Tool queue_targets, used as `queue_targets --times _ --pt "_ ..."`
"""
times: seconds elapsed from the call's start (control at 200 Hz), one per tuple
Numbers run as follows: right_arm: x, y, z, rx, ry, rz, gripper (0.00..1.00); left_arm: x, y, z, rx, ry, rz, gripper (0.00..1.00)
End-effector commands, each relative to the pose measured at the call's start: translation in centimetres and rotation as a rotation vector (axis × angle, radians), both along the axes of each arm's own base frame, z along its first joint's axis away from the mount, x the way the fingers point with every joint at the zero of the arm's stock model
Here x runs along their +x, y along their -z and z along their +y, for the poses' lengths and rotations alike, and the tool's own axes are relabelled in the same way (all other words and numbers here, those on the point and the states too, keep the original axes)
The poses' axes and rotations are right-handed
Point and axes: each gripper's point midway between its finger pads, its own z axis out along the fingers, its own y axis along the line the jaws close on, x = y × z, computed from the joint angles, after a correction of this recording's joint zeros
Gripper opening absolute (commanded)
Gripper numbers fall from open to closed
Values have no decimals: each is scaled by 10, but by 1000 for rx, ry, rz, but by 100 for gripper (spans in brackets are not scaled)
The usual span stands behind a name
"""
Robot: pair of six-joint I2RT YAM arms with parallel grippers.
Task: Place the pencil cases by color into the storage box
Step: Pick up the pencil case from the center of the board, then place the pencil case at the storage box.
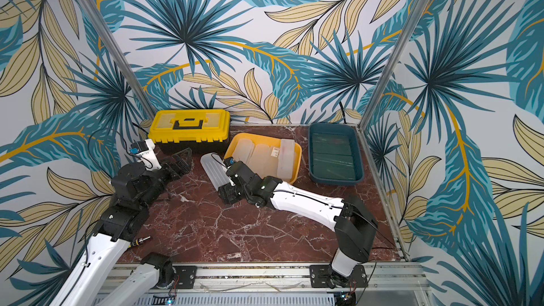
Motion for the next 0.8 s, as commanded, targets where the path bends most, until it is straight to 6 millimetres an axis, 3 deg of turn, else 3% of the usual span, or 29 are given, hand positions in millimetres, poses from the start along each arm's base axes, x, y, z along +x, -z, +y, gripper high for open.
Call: queue_targets --times 0.0,0.16,0.355,0.37,0.416,0.636,0.796 --pt "25 -12 -28 14 158 -26 59 6 -22 -23 40 138 -30 100" --pt "58 -9 -68 -2 359 -45 60 20 -18 -58 61 300 5 100" --pt "80 3 -100 -51 524 -65 60 26 11 -100 155 395 44 100" --pt "89 4 -112 -56 559 -64 60 28 8 -103 151 401 24 100" --pt "93 9 -120 -76 592 -68 60 27 15 -112 155 425 20 100" --pt "106 36 -140 -141 690 -28 61 26 47 -126 129 450 35 100" --pt "108 50 -141 -159 718 -1 61 23 59 -127 135 449 48 100"
